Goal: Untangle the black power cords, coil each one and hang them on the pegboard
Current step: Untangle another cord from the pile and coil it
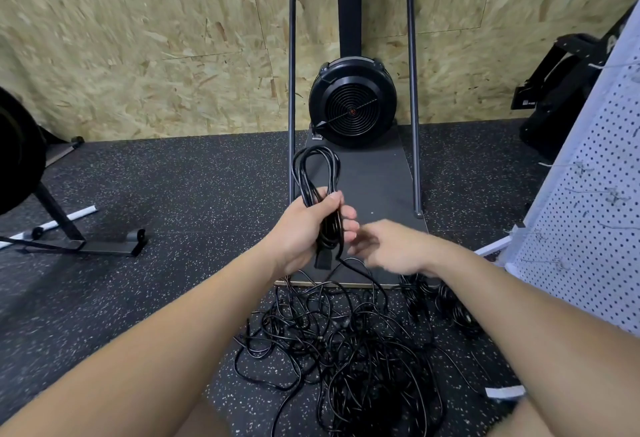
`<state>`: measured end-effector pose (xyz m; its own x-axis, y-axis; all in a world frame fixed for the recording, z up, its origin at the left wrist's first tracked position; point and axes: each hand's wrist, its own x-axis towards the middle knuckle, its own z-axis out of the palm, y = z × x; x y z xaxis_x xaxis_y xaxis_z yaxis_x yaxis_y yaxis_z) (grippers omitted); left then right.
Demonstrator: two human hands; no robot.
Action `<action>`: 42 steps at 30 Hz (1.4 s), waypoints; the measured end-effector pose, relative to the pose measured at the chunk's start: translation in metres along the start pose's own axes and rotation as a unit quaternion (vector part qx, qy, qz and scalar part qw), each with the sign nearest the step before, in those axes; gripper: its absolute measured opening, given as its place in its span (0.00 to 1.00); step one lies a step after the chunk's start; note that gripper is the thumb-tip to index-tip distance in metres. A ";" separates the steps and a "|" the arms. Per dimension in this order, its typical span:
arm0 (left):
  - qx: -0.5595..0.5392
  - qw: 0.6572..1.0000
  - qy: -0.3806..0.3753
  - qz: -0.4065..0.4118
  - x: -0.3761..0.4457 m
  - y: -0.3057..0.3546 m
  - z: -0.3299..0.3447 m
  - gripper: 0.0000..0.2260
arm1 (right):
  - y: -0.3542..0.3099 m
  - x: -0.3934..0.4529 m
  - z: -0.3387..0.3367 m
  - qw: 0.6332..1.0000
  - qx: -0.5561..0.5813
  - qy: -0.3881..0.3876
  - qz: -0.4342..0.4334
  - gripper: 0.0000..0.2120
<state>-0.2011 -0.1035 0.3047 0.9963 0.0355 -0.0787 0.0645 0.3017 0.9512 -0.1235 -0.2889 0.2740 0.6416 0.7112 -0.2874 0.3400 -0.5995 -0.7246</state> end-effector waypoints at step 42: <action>0.048 0.991 -0.114 -0.048 -0.005 -0.010 -0.008 0.10 | -0.024 -0.020 -0.018 0.964 0.202 0.175 0.001 0.25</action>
<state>-0.2072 -0.0992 0.2932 0.9719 -0.2077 -0.1111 0.1536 0.2011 0.9674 -0.1322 -0.2949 0.3083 0.8588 0.4998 -0.1122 0.0875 -0.3589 -0.9293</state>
